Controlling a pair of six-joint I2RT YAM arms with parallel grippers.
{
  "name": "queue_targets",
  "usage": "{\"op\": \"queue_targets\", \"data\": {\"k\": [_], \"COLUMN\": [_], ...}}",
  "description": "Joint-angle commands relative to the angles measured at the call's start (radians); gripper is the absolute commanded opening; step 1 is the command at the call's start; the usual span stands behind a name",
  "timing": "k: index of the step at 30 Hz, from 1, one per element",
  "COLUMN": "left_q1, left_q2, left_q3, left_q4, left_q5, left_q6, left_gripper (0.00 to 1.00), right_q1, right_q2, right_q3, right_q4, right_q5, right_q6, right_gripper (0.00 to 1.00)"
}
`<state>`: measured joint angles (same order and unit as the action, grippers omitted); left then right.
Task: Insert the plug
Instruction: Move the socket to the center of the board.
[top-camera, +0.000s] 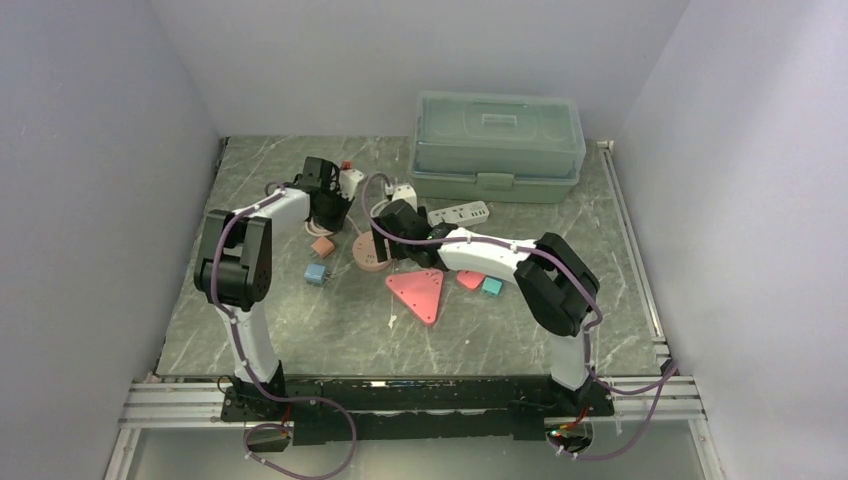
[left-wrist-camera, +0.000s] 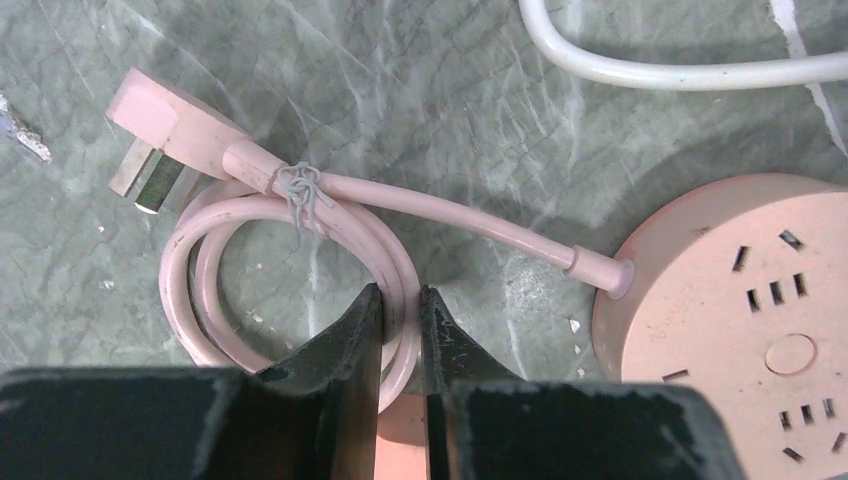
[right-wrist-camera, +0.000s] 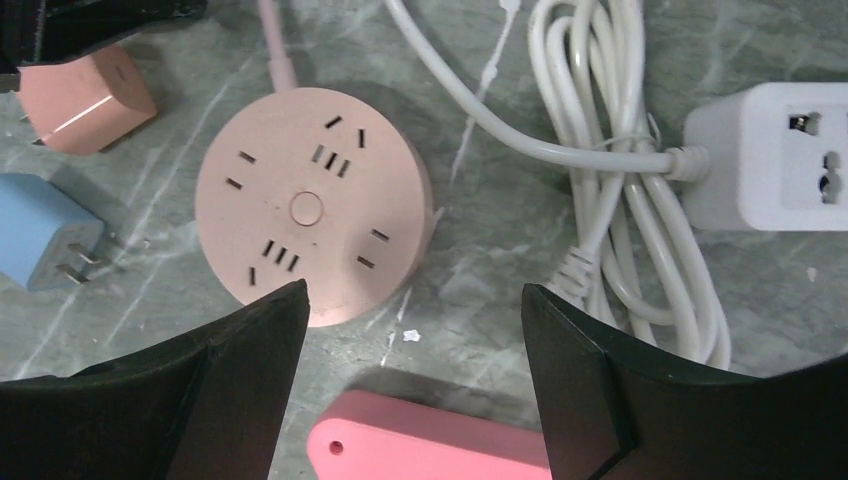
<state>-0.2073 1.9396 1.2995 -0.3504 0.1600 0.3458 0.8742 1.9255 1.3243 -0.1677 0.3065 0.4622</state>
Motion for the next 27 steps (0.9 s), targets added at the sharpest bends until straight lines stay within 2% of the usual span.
{"op": "queue_targets", "data": {"k": [1,4,14,19,27], "left_q1": [0.004,0.005,0.006,0.006,0.005], "left_q2": [-0.084,-0.088,-0.156,-0.215,-0.306], "left_q3": [0.009,0.033,0.049,0.042,0.021], "left_q4": [0.006,-0.009,-0.04,-0.047,-0.17], "left_q5": [0.048,0.064,0.107,0.144,0.142], "left_q6": [-0.001,-0.01,-0.015,0.011,0.031], "left_gripper": [0.09,0.0,0.0,0.0,0.0], "right_q1": [0.011,0.011,0.007,-0.02,-0.037], "right_q2": [0.008,0.01,0.025,-0.032,-0.118], "right_q3": [0.058,0.056,0.084,0.022,-0.075], "right_q4": [0.037,0.046,0.049,0.079,0.114], "right_q5": [-0.015,-0.012,-0.002,-0.006,-0.013], "right_q6": [-0.02,-0.025,-0.04,-0.031,-0.02], "right_gripper": [0.82,0.82,0.83,0.84,0.84]}}
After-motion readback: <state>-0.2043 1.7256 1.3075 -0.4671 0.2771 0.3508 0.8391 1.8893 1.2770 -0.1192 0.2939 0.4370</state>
